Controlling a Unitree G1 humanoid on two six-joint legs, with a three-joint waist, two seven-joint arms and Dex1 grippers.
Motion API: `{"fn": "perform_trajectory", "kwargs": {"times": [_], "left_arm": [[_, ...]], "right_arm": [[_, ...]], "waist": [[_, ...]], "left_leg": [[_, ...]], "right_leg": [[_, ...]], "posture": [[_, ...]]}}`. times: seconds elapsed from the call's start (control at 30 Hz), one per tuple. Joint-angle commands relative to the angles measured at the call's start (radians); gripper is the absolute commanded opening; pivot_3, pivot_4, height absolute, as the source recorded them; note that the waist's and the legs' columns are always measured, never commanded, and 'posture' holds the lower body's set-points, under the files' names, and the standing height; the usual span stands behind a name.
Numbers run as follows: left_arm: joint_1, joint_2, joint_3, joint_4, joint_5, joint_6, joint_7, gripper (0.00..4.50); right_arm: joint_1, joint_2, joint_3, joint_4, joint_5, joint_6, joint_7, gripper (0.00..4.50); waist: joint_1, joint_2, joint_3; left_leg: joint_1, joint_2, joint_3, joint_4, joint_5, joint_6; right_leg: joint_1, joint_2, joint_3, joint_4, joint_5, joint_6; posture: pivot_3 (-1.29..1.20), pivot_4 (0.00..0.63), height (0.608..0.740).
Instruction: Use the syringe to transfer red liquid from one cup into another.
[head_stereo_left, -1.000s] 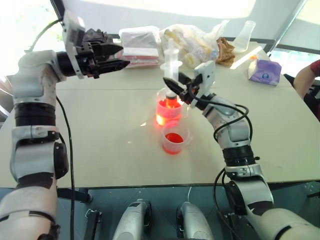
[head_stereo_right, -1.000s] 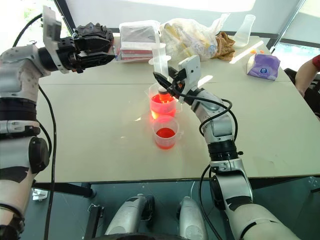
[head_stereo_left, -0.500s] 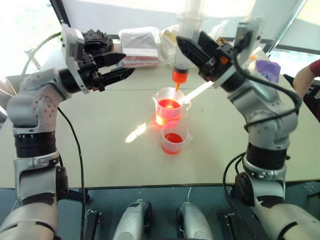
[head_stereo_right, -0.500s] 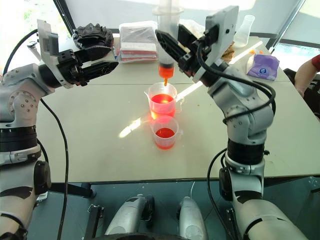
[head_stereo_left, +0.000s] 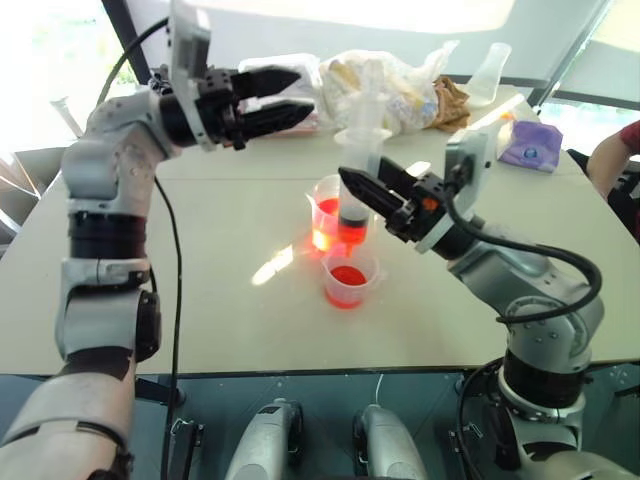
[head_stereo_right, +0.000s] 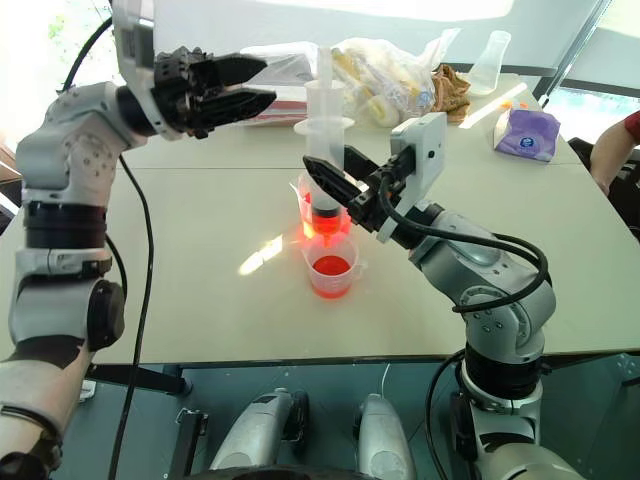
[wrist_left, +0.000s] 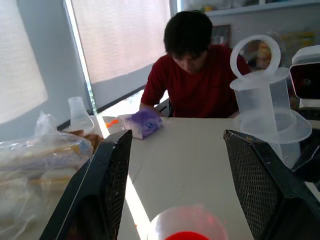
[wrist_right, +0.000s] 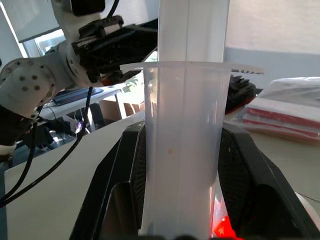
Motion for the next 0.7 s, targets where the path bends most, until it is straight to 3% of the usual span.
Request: {"fn": "perform_trajectory", "kwargs": {"times": [0.03,0.3,0.67,0.7], "left_arm": [[-0.106,-0.031,-0.006,0.084,0.011,-0.073,-0.050,3.05],[-0.224,-0.102,-0.031,0.249,0.048,-0.177,-0.156,3.05],[-0.195,-0.161,-0.109,0.288,0.162,-0.330,-0.209,3.05],[-0.196,-0.167,-0.104,0.291,0.156,-0.326,-0.214,2.49]], "right_arm": [[-0.002,0.000,0.000,-0.042,0.012,-0.032,-0.010,1.49],[0.010,-0.027,0.015,-0.046,-0.006,-0.044,-0.012,1.49],[-0.021,-0.056,0.049,-0.036,-0.025,-0.042,-0.008,1.49],[-0.023,-0.060,0.052,-0.033,-0.028,-0.043,-0.006,1.49]], "waist": [[0.001,0.000,0.000],[-0.002,0.000,0.000],[0.002,0.000,0.000],[0.002,0.000,0.000]], "left_leg": [[0.000,0.000,0.000,0.000,-0.001,0.001],[0.000,0.000,0.000,0.000,-0.002,0.006],[0.000,0.000,0.000,0.001,-0.003,0.006],[0.000,0.000,0.000,0.001,-0.003,0.006]], "right_leg": [[0.000,0.000,0.000,0.000,0.000,0.000],[0.000,0.001,0.000,0.000,0.000,0.000],[0.001,0.000,0.000,0.000,0.000,0.000],[0.001,0.000,0.000,0.000,0.000,0.000]], "posture": [[0.00,0.150,0.740],[0.00,0.150,0.740],[0.00,0.150,0.740],[0.00,0.150,0.740]]}}
